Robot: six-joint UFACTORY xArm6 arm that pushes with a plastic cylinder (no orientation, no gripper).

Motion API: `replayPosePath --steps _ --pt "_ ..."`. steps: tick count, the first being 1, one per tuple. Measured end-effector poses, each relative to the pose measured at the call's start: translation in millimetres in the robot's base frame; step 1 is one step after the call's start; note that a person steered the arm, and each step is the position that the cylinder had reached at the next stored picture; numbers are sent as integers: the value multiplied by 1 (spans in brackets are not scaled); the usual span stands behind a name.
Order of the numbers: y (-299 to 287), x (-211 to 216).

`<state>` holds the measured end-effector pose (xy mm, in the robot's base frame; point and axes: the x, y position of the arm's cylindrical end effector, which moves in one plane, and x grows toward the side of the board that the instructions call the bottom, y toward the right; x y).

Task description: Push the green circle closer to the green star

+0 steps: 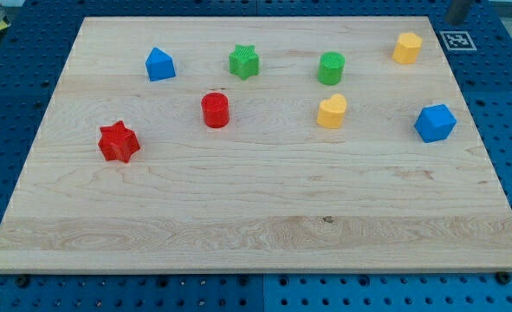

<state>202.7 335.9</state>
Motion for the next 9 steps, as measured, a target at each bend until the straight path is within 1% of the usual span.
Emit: replayPosePath --steps 3,4,5,6,8,9 --pt "0 6" --pt "2 18" --pt "9 81" --pt "6 129" --pt "-47 145" --pt "-96 145"
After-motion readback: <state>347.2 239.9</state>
